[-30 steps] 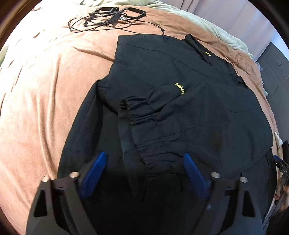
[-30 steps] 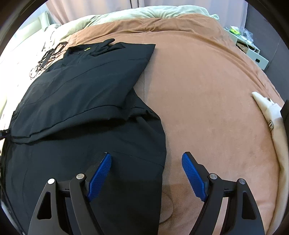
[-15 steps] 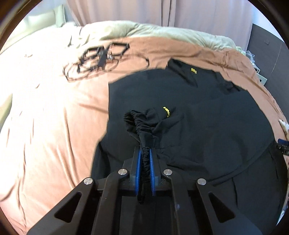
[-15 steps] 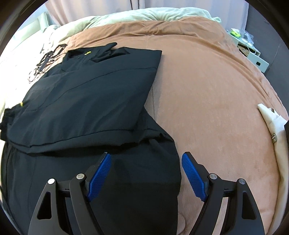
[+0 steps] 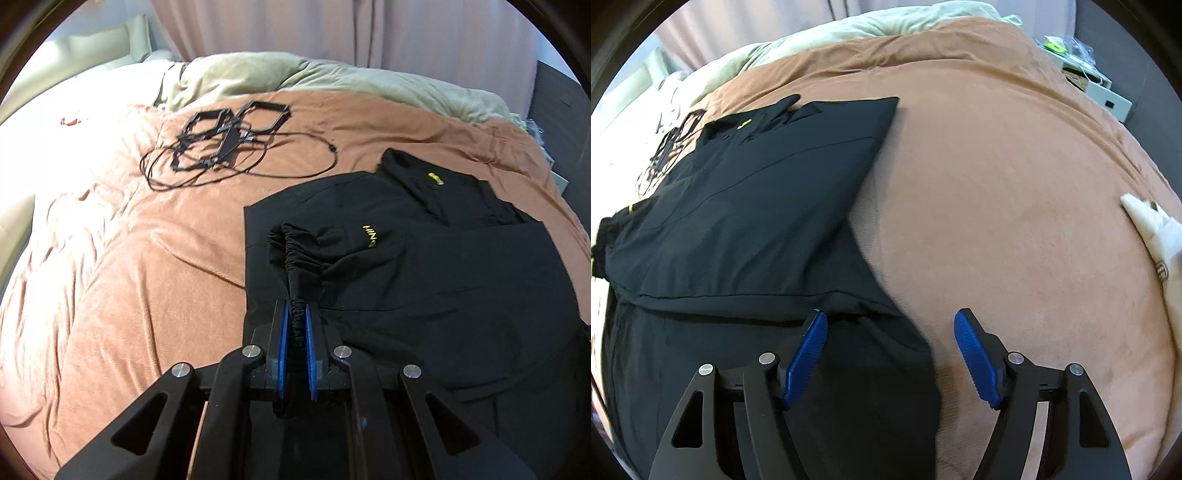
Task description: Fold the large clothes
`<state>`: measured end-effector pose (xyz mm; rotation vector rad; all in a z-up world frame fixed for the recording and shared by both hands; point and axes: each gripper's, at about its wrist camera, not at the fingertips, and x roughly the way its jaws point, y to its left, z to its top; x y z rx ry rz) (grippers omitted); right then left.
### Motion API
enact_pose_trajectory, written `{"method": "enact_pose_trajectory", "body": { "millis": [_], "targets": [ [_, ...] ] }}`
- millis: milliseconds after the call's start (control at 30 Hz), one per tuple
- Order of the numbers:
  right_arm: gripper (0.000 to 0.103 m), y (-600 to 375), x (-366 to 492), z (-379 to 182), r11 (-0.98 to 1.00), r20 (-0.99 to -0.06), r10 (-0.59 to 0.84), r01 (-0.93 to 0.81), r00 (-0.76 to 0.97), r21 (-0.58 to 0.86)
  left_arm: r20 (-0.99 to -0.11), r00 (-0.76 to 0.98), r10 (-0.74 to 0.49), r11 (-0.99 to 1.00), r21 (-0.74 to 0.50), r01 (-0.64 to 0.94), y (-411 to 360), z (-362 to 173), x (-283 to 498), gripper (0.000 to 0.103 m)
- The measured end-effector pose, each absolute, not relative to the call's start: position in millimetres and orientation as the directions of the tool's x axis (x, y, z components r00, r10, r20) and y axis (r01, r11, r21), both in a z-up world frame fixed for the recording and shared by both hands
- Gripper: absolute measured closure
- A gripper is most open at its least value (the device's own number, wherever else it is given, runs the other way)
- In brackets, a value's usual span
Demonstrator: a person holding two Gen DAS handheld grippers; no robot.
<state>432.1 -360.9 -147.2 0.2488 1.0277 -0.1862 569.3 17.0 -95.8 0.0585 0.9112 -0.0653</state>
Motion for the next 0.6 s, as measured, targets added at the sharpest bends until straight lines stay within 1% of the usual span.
{"method": "enact_pose_trajectory", "body": {
  "millis": [33,100,267,300,367,467,500,533,567,600],
  "targets": [
    [0.032,-364,431,-148,0.954,-0.861,-0.038,0.274,0.508,0.119,-0.795,0.607,-0.026,0.997,0.020,0.069,19,-101,572,0.092],
    [0.036,-370,428,-148,0.948,-0.856,-0.052,0.295,0.515,0.120,-0.798,0.603,-0.013,0.999,0.021,0.050,23,-111,575,0.092],
    [0.036,-386,423,-152,0.926,-0.855,-0.047,0.343,0.516,0.157,-0.812,0.581,-0.049,0.999,-0.037,0.032,28,-130,580,0.091],
    [0.036,-387,422,-152,0.926,-0.857,-0.045,0.344,0.513,0.157,-0.817,0.574,-0.053,0.999,-0.042,0.033,29,-131,580,0.089],
    [0.036,-385,418,-150,0.930,-0.859,-0.046,0.336,0.510,0.149,-0.826,0.560,-0.070,0.998,-0.063,0.031,33,-129,580,0.086],
    [0.036,-379,410,-143,0.938,-0.848,-0.015,0.301,0.530,0.172,-0.830,0.550,-0.091,0.994,-0.106,0.005,44,-121,575,0.075],
    [0.036,-376,407,-141,0.941,-0.843,0.000,0.285,0.538,0.181,-0.822,0.562,-0.092,0.994,-0.107,0.006,46,-117,572,0.059],
    [0.036,-372,404,-138,0.945,-0.839,0.008,0.270,0.545,0.185,-0.811,0.577,-0.096,0.994,-0.112,0.009,49,-111,567,0.033],
    [0.035,-369,402,-136,0.948,-0.836,0.010,0.261,0.549,0.183,-0.803,0.587,-0.105,0.993,-0.120,0.013,52,-107,563,0.021],
    [0.035,-365,399,-134,0.951,-0.833,0.010,0.252,0.554,0.179,-0.792,0.599,-0.118,0.991,-0.135,0.017,55,-100,556,0.011]
  ]
}}
